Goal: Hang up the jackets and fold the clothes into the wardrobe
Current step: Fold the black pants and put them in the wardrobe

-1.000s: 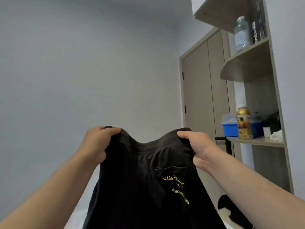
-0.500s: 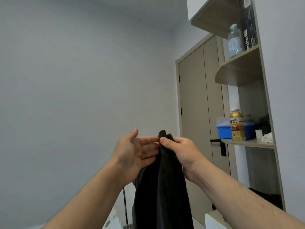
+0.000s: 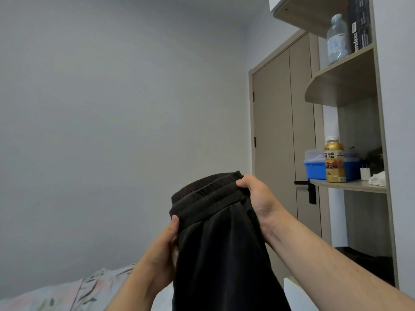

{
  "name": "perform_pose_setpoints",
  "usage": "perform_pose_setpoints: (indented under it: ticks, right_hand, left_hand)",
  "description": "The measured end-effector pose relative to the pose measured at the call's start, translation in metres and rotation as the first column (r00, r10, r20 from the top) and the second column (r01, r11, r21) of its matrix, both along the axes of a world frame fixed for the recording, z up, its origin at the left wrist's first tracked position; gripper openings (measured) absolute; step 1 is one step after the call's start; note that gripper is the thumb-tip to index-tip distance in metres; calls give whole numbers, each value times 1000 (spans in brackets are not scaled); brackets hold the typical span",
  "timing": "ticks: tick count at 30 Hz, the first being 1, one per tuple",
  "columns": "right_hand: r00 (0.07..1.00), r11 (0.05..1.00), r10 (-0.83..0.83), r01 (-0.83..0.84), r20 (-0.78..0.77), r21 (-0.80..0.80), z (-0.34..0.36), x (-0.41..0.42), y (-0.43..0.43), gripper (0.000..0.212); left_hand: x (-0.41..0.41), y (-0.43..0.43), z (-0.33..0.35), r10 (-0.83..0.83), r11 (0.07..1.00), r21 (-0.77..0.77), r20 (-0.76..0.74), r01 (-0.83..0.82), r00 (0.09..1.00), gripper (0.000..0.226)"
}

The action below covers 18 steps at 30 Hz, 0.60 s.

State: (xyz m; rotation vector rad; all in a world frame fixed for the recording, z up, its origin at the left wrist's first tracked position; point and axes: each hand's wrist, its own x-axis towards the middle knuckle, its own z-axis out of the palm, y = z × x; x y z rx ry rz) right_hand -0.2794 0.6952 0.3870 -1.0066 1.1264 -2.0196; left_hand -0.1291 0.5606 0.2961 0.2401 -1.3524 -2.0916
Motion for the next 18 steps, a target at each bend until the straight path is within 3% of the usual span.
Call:
perform_pose_setpoints:
  ticks: [2, 7, 11, 18]
  right_hand:
    - [999, 1000, 31, -31, -18, 2, 1, 8, -3, 28]
    - [991, 991, 135, -135, 2, -17, 2, 33, -3, 38]
    - [963, 963, 268, -268, -7, 9, -11, 58, -7, 38]
    - [866, 864, 495, -482, -71, 145, -61, 85, -23, 35]
  left_hand:
    - [8, -4, -1, 5, 1000, 16, -76, -4, 997, 50]
    - [55, -14, 21, 186, 982, -3, -185, -190, 965, 34]
    - [115, -16, 41, 287, 942, -117, -197, -313, 937, 33]
    - [177, -22, 50, 340, 885, -295, -119, -360, 933, 23]
